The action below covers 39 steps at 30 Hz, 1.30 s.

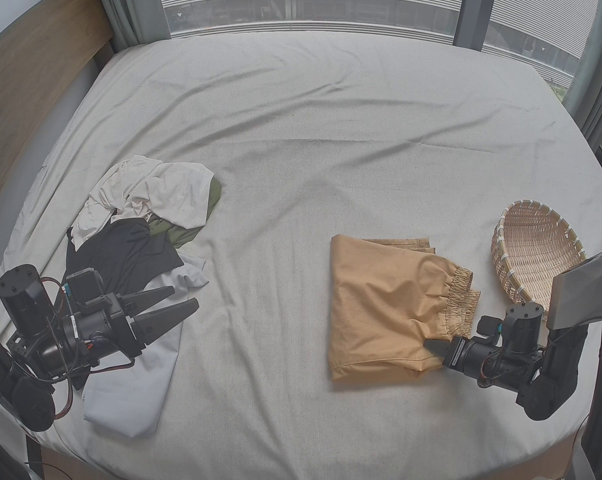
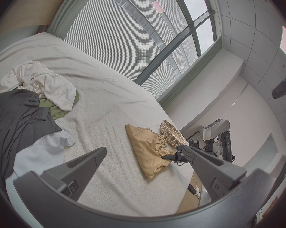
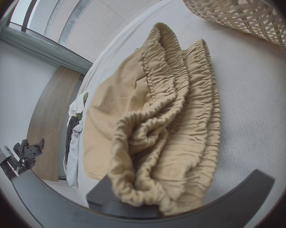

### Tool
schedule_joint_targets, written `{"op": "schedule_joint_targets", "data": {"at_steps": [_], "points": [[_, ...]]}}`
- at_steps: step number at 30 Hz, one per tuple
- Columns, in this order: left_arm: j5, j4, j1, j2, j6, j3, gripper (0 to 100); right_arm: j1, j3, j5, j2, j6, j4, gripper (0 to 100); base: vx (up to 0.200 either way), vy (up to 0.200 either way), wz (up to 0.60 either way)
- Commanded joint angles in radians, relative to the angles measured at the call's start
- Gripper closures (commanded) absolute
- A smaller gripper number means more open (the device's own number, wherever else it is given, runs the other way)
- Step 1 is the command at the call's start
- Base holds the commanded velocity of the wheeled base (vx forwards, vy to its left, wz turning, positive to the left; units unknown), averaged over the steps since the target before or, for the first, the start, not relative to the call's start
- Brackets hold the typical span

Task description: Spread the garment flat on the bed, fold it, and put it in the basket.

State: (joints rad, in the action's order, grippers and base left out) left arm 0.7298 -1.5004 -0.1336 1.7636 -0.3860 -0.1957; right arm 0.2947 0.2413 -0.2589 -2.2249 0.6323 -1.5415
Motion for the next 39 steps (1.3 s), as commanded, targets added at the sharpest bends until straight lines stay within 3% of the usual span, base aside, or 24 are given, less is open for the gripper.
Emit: {"op": "schedule_joint_targets", "data": {"at_steps": [1,8,22,39], "points": [[-0.004,-0.001,-0.001,0.016,0.001,-0.001,0,0.069,-0.007,0.000,0.149,0.004,0.000,100,0.000,0.000,0.00],[-0.004,-0.001,-0.004,0.014,0.001,-0.001,0,0.143,-0.013,-0.002,0.327,0.003,0.001,100,0.000,0.000,0.00],[-0.004,-0.001,-0.004,0.014,0.001,-0.001,0,0.233,-0.010,-0.008,0.481,-0.008,0.001,100,0.000,0.000,0.00],[-0.007,-0.001,-0.009,0.014,0.004,0.002,0,0.228,0.012,-0.039,0.594,-0.017,0.001,100,0.000,0.000,0.00]]}}
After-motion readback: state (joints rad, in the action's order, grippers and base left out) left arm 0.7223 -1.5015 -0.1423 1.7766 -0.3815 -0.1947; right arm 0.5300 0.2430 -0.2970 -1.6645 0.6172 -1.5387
